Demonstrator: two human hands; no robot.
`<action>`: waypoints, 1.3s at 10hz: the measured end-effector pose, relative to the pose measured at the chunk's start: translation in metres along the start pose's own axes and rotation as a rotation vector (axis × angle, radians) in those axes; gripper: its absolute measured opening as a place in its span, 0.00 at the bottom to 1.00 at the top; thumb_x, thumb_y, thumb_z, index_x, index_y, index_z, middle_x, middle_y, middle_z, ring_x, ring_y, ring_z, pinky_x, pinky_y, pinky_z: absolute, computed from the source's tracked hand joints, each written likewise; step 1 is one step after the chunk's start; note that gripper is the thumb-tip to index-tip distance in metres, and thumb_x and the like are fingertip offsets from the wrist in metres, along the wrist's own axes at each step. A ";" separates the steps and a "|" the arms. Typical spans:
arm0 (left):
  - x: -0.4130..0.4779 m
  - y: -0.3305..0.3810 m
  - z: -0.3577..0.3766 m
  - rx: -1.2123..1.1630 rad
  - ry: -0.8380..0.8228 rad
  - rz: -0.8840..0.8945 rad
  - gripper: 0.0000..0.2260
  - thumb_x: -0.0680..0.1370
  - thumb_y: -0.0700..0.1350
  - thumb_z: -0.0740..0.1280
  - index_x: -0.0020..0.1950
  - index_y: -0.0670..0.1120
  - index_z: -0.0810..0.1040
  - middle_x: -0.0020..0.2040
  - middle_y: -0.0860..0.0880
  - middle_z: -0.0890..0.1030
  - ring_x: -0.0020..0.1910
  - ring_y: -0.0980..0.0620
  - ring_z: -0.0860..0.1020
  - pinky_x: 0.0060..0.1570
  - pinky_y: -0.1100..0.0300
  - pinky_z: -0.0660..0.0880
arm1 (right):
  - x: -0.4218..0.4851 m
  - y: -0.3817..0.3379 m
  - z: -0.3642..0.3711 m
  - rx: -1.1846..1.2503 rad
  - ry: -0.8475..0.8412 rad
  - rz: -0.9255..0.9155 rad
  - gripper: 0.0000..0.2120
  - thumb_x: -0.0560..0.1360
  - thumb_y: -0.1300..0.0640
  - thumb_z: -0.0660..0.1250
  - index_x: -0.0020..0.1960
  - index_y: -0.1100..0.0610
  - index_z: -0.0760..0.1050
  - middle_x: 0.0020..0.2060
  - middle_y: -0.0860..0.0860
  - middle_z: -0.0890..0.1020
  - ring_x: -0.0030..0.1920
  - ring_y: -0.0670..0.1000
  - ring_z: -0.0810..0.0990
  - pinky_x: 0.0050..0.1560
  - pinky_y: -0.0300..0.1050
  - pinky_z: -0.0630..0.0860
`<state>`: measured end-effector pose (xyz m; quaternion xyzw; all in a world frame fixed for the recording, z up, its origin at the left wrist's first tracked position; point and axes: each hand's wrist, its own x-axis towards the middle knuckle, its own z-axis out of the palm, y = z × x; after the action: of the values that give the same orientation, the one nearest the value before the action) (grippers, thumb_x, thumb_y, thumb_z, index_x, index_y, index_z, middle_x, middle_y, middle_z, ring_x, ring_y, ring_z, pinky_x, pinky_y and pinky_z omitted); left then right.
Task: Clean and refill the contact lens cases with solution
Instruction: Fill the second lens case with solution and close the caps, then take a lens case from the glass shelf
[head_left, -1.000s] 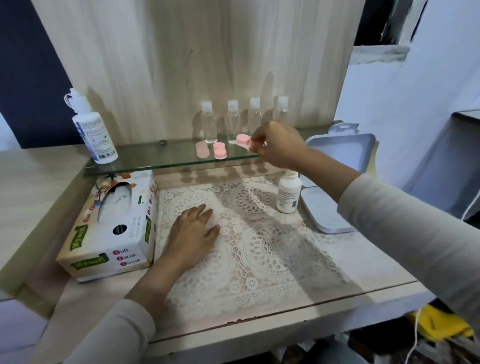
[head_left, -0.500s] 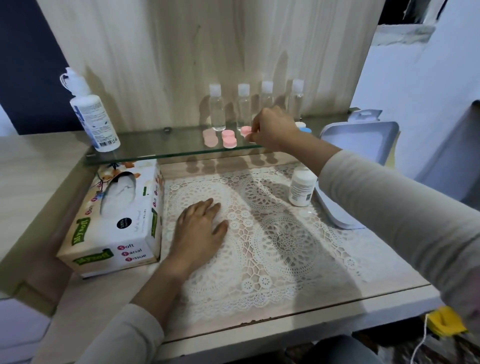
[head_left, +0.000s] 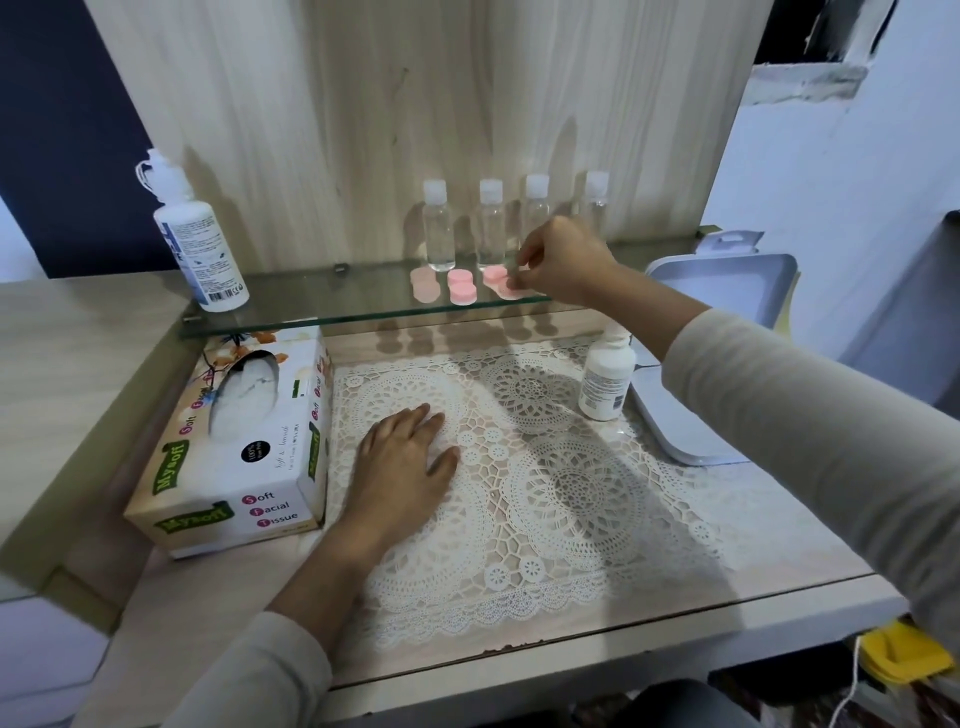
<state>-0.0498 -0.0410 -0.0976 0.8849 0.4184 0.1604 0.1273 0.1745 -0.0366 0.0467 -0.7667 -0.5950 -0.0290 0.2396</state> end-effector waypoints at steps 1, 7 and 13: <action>0.000 -0.001 0.000 0.001 -0.008 -0.004 0.24 0.80 0.56 0.54 0.74 0.51 0.59 0.75 0.53 0.58 0.74 0.53 0.53 0.73 0.52 0.48 | -0.003 0.005 -0.008 -0.093 -0.026 -0.019 0.16 0.70 0.54 0.72 0.55 0.59 0.79 0.50 0.54 0.80 0.47 0.50 0.75 0.44 0.42 0.70; 0.000 -0.001 0.001 -0.009 0.013 0.009 0.23 0.79 0.56 0.55 0.74 0.50 0.61 0.75 0.53 0.59 0.73 0.53 0.54 0.73 0.54 0.49 | -0.007 0.014 -0.007 -0.162 -0.028 0.009 0.10 0.72 0.60 0.68 0.53 0.57 0.79 0.50 0.55 0.81 0.51 0.54 0.77 0.45 0.43 0.72; 0.000 0.005 -0.007 0.017 -0.055 -0.008 0.23 0.80 0.55 0.55 0.74 0.49 0.60 0.75 0.51 0.59 0.73 0.51 0.54 0.72 0.55 0.49 | -0.047 0.011 -0.029 0.088 0.039 -0.061 0.11 0.75 0.60 0.66 0.56 0.59 0.79 0.51 0.53 0.82 0.45 0.48 0.75 0.46 0.39 0.69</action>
<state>-0.0488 -0.0435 -0.0897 0.8883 0.4197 0.1321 0.1320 0.1778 -0.0928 0.0532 -0.7363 -0.6139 -0.0251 0.2835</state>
